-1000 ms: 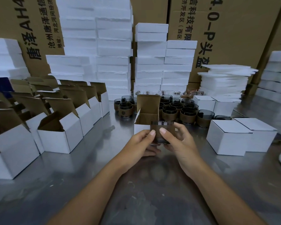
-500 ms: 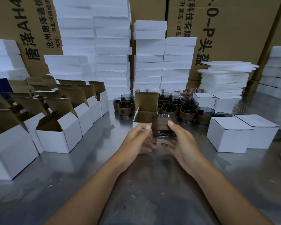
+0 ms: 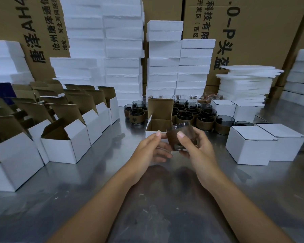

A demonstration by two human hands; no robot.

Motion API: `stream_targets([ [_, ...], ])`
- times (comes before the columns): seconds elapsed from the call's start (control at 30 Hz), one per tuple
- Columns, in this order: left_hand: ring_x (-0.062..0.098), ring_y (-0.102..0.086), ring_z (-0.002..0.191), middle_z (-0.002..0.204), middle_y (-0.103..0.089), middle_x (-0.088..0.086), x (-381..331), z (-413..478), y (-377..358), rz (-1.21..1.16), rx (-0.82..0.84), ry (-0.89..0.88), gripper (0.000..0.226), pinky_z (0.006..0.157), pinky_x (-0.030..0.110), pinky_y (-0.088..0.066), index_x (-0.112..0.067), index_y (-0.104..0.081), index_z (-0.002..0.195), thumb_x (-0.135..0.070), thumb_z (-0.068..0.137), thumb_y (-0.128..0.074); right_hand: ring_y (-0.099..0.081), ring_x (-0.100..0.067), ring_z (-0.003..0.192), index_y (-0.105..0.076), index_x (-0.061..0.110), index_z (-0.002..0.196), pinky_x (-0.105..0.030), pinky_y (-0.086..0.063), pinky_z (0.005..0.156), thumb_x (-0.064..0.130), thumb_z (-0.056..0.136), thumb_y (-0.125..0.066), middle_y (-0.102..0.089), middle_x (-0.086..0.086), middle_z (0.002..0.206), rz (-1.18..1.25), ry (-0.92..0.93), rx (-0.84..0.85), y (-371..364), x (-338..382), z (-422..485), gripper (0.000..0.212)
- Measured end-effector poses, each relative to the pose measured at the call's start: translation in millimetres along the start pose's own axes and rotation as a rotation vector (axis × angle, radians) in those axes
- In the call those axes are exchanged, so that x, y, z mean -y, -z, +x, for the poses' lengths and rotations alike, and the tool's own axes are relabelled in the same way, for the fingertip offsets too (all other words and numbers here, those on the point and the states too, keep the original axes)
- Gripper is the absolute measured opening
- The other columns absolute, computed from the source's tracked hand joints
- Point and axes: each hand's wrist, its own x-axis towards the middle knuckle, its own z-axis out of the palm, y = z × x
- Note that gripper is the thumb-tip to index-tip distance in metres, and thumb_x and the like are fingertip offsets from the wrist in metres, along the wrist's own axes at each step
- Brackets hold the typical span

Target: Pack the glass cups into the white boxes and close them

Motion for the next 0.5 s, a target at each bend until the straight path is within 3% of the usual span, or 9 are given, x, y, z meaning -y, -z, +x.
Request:
stream_targets([
  [0.1,0.021,-0.068,0.080,0.086,-0.070,0.009,0,1,0,-0.023,0.001,-0.011,0.032,0.073,0.028,-0.055,-0.023,-0.063,0.104,-0.041,0.096,-0.037,-0.060,0.014,0.080,-0.051,0.019,0.118,-0.004,-0.044,0.066,0.017,0.072,-0.079,-0.062,0.012,0.098,-0.122,0.132,-0.059,1,-4,2,0.053],
  [0.17,0.019,-0.069,0.083,0.084,-0.072,0.002,2,1,1,-0.012,0.013,-0.021,0.029,0.077,0.030,-0.055,-0.026,-0.062,0.104,-0.041,0.097,-0.038,-0.055,0.016,0.090,-0.050,0.019,0.123,-0.002,-0.042,0.072,0.022,0.068,-0.082,-0.055,0.012,0.110,-0.224,0.174,-0.057,1,-7,3,0.064],
  [0.23,0.017,-0.070,0.085,0.082,-0.072,-0.004,3,0,0,-0.014,0.021,-0.022,0.030,0.076,0.029,-0.056,-0.028,-0.061,0.106,-0.044,0.093,-0.040,-0.048,0.022,0.094,-0.051,0.022,0.123,0.001,-0.039,0.073,0.026,0.064,-0.084,-0.046,0.015,0.111,-0.302,0.234,-0.056,0,-9,2,0.068],
  [0.4,0.014,-0.069,0.088,0.087,-0.071,-0.007,2,-2,0,-0.018,0.052,-0.008,0.038,0.071,0.024,-0.054,-0.027,-0.064,0.110,-0.049,0.086,-0.043,-0.041,0.023,0.099,-0.051,0.020,0.122,0.005,-0.032,0.078,0.021,0.059,-0.088,-0.042,0.005,0.114,-0.417,0.383,-0.072,-1,-11,-1,0.073],
  [0.5,0.016,-0.067,0.092,0.093,-0.071,-0.003,0,-2,0,0.000,0.071,0.013,0.048,0.084,0.034,-0.055,-0.028,-0.061,0.119,-0.054,0.083,-0.044,-0.039,0.022,0.101,-0.050,0.016,0.122,0.005,-0.030,0.081,0.019,0.056,-0.089,-0.040,0.004,0.113,-0.480,0.468,-0.082,-1,-14,-2,0.077],
])
